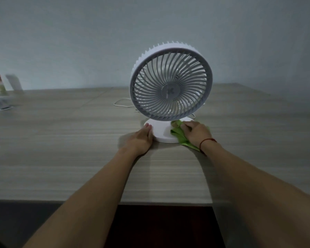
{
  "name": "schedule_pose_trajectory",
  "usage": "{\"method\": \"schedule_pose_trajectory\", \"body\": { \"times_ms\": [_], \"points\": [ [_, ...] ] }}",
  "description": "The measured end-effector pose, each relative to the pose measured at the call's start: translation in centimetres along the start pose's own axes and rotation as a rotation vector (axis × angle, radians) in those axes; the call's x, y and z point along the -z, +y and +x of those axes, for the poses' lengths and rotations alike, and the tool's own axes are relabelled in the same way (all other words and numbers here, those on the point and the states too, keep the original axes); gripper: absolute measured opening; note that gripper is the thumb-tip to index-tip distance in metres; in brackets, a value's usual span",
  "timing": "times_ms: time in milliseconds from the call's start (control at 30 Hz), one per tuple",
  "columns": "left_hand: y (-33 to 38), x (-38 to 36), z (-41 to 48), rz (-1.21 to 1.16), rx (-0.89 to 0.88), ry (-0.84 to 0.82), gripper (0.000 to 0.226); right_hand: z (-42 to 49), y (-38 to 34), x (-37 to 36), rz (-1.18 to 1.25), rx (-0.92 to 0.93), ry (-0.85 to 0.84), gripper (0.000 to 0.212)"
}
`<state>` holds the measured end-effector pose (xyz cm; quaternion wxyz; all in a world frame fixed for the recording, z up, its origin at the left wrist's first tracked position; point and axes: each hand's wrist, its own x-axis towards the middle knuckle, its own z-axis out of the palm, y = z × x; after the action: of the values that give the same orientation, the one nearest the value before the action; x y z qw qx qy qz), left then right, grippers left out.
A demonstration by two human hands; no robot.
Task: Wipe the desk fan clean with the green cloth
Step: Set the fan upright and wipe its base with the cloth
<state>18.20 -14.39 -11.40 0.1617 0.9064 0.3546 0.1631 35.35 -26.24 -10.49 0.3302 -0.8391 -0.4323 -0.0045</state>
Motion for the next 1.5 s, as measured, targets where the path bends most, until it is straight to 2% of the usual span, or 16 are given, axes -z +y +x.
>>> {"method": "schedule_pose_trajectory", "body": {
  "times_ms": [167,267,333,400,433,533,633,700,767,867,1000,1133,1200,1300,1400,1500],
  "points": [
    [0.3,-0.1,-0.3,-0.006,0.013,0.029,0.050,-3.1,-2.1,-0.6,0.089,0.244,-0.024,0.030],
    [0.7,-0.2,-1.0,-0.024,0.040,0.121,0.050,-4.3,-2.2,-0.2,0.115,0.267,-0.088,0.032],
    [1.2,0.2,-1.7,-0.091,0.087,0.295,0.043,-4.9,-2.0,0.6,0.215,0.186,-0.059,0.040],
    [2.4,0.4,-2.7,-0.241,0.125,0.427,0.032,-5.3,-1.4,1.3,0.321,0.040,0.103,0.045],
    [3.2,0.5,-3.1,-0.313,0.138,0.439,0.035,-5.4,-1.0,1.7,0.305,-0.046,0.190,0.045],
    [5.1,-0.1,-3.4,-0.441,0.229,0.345,0.063,-5.7,-0.3,2.5,0.086,-0.298,0.219,0.054],
    [6.1,-0.2,-3.0,-0.482,0.352,0.304,0.094,-5.7,-0.4,2.2,-0.055,-0.338,0.125,0.075],
    [6.6,0.1,-3.0,-0.484,0.399,0.282,0.090,-5.7,-0.5,1.8,-0.136,-0.306,0.084,0.076],
    [7.1,0.5,-3.0,-0.485,0.439,0.234,0.082,-5.5,-0.5,1.7,-0.141,-0.285,0.063,0.066],
    [7.5,0.5,-2.5,-0.486,0.448,0.142,0.077,-5.4,-0.4,1.9,-0.039,-0.228,0.036,0.048],
    [7.3,-0.2,-2.2,-0.498,0.402,0.098,0.064,-6.0,-0.9,2.5,0.273,-0.163,0.005,0.030],
    [7.6,0.3,-3.5,-0.542,0.354,0.110,0.054,-6.6,-1.6,4.3,0.554,-0.246,-0.100,0.034],
    [7.9,0.9,-4.4,-0.620,0.329,0.188,0.044,-7.4,-2.4,5.2,0.652,-0.296,-0.131,0.039],
    [7.7,2.2,-5.8,-0.721,0.299,0.322,0.036,-8.6,-3.9,6.0,0.720,-0.358,-0.080,0.058],
    [6.3,3.7,-7.2,-0.738,0.273,0.402,0.038,-9.4,-5.8,5.3,0.754,-0.307,-0.039,0.053],
    [4.0,5.4,-8.9,-0.609,0.250,0.415,0.041,-10.0,-8.0,3.1,0.740,-0.277,-0.071,0.044]
  ]
}}
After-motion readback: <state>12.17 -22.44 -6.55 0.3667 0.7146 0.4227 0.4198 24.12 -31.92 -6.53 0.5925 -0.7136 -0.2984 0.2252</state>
